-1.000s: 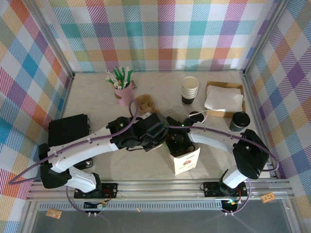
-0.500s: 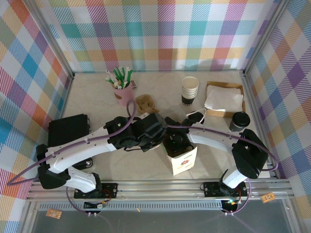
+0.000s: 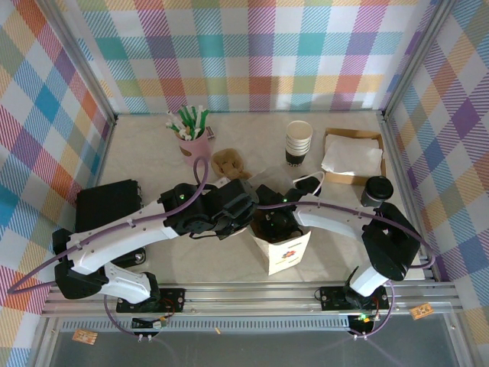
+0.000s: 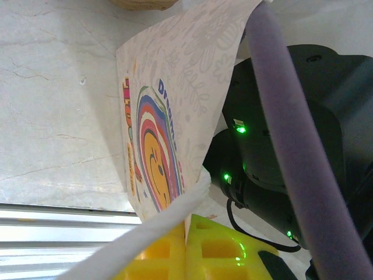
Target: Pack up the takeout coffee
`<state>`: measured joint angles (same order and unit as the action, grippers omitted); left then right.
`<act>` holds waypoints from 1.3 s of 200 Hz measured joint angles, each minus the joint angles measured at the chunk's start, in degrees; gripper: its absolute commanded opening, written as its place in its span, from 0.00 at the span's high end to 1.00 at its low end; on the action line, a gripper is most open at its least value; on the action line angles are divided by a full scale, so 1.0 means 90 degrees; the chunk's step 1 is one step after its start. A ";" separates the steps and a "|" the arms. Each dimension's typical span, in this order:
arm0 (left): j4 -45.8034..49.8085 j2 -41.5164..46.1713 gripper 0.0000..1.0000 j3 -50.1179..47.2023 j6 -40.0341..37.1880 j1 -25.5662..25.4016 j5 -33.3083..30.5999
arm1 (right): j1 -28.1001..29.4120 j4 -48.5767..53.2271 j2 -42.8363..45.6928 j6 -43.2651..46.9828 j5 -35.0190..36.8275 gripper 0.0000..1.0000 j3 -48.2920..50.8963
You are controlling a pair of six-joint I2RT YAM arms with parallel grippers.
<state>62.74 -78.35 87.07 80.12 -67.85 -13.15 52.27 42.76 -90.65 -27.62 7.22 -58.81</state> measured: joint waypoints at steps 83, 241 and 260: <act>0.0056 0.0000 1.00 0.0000 -0.0022 0.0000 -0.0029 | 0.0032 -0.0231 -0.0170 -0.0029 -0.0051 1.00 0.0012; 0.0731 0.0192 1.00 0.0146 0.0146 -0.0075 -0.0046 | 0.0034 0.0661 0.0240 -0.0005 -0.0214 0.32 -0.0665; 0.0860 0.0194 1.00 0.0236 0.0146 -0.0078 0.0012 | 0.0034 0.0908 0.0595 0.0005 -0.0209 0.30 -0.0969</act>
<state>70.48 -76.60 89.19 81.43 -68.55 -13.04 52.58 50.94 -85.30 -27.57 5.34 -67.53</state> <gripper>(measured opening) 0.048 0.689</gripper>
